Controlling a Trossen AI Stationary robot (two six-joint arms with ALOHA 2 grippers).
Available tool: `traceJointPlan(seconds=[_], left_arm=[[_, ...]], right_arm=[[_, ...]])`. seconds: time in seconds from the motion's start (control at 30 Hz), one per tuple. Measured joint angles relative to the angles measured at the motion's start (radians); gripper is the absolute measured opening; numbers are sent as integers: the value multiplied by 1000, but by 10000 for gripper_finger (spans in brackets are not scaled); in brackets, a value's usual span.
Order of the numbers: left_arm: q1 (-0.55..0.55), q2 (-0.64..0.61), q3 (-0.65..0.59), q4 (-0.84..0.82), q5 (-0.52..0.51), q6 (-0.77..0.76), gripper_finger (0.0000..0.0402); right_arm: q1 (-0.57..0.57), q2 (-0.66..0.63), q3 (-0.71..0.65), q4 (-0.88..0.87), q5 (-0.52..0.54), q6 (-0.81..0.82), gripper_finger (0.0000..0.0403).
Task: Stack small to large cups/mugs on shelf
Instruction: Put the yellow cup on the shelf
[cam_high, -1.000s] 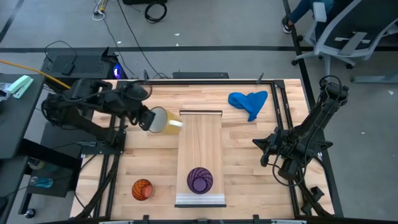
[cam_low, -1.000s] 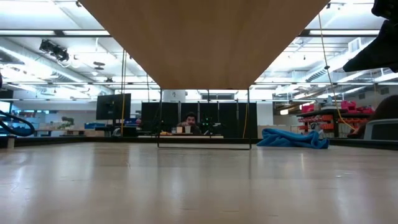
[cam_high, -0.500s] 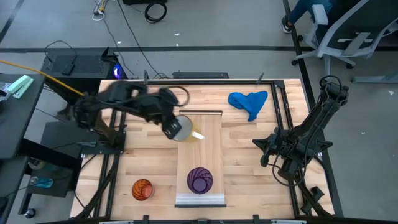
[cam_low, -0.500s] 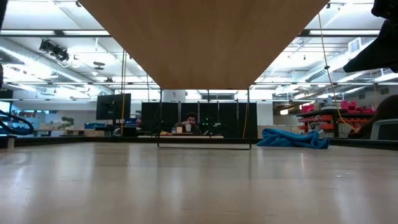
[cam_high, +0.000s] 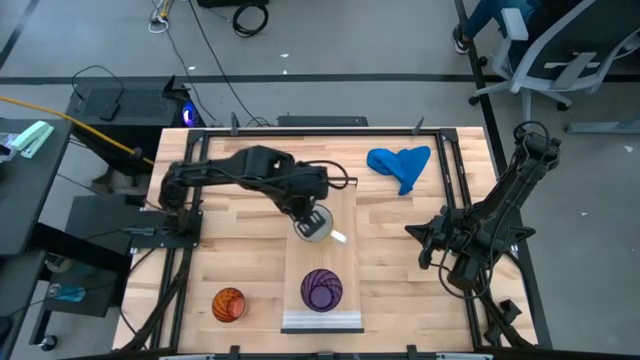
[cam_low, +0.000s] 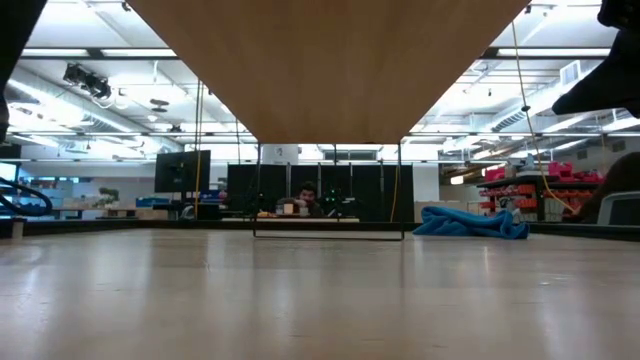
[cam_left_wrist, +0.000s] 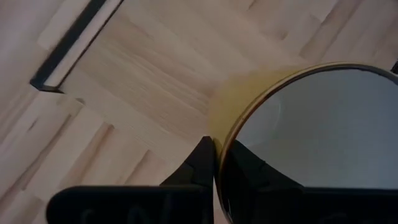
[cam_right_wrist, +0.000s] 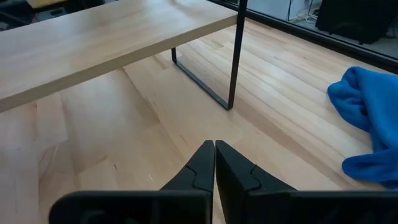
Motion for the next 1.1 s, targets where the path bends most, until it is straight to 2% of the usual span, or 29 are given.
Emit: traceJointPlan(seconds=[0.47,0.87,1.1], left_arm=[[-19,49,0,10,12,-139,23],[-23,49,0,2,7,-328,23],[-67,48,0,2,9,-445,23]], right_arm=[[0,0,0,5,-19,-61,20],[1,0,0,4,-76,-84,20],[1,0,0,5,-88,-93,20]])
